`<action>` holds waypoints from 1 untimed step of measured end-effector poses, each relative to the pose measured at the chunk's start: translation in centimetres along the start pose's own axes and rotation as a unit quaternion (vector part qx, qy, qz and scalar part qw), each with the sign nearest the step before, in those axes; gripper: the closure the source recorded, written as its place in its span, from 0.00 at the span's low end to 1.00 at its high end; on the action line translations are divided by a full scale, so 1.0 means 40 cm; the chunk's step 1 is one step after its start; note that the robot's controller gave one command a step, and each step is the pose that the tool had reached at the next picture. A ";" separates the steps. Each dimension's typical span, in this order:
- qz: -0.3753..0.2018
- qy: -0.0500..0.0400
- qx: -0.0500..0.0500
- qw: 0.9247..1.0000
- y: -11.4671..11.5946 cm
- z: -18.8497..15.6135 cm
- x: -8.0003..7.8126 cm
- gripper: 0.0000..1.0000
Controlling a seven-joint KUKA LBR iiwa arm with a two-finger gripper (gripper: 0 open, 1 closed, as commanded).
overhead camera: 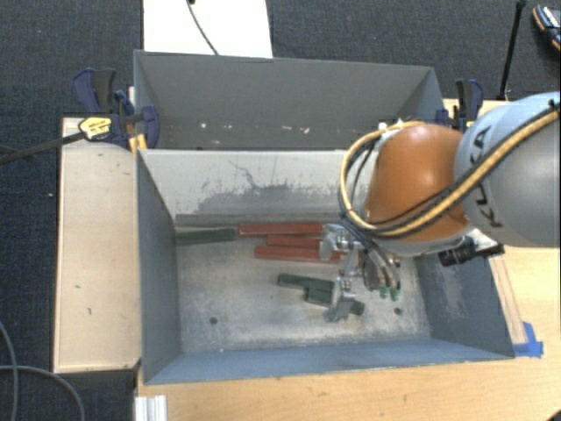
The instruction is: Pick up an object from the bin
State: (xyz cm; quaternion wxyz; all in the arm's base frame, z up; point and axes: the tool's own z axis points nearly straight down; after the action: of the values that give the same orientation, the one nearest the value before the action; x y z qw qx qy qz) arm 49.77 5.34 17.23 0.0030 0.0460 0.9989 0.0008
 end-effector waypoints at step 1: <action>0.017 0.004 0.001 1.000 0.052 0.035 -0.030 0.00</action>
Offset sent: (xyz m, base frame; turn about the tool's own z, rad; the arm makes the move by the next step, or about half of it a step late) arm 0.0071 -0.0050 -0.0434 0.3103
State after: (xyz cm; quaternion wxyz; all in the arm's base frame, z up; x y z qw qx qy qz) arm 51.17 7.31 15.84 -0.0007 0.0633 0.9980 0.0001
